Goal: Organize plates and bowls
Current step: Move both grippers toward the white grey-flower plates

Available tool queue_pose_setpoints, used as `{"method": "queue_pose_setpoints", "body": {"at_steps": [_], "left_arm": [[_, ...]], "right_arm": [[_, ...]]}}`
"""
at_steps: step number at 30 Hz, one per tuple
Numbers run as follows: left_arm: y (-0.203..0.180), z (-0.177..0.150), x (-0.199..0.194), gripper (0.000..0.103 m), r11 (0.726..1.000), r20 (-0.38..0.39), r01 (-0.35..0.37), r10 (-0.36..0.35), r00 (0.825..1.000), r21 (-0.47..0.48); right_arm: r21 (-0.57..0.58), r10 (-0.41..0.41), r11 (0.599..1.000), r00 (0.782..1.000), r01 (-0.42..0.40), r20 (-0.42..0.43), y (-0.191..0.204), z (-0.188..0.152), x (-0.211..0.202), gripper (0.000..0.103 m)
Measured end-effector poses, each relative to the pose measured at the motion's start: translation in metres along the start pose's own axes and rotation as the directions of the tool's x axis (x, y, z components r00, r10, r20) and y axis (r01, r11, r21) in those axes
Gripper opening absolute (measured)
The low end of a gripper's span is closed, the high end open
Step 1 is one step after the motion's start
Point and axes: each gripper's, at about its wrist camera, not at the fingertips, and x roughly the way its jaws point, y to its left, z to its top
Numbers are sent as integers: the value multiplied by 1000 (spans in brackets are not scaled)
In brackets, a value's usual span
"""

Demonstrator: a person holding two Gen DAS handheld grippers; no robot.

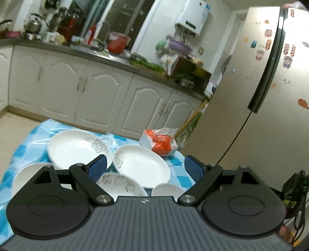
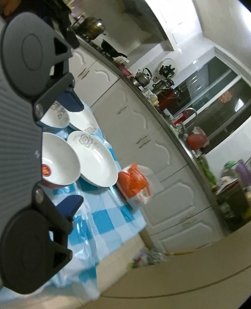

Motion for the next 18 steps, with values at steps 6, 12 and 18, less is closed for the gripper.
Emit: {"method": "queue_pose_setpoints", "body": {"at_steps": [6,12,18], "left_arm": [[7,18,84,103,999,-135,10,-16,991,-45],[16,24,143,103,997,-246,-11,-9,969,-78],[18,25,177,102,997,-350,-39,12,937,-70]], "right_arm": [[114,65,992,993,-54,-96,-25,20,51,89],[142,77,988,990,-60,-121,-45,31,84,87],[123,119,987,982,-101,-148,-53,38,111,82]]}}
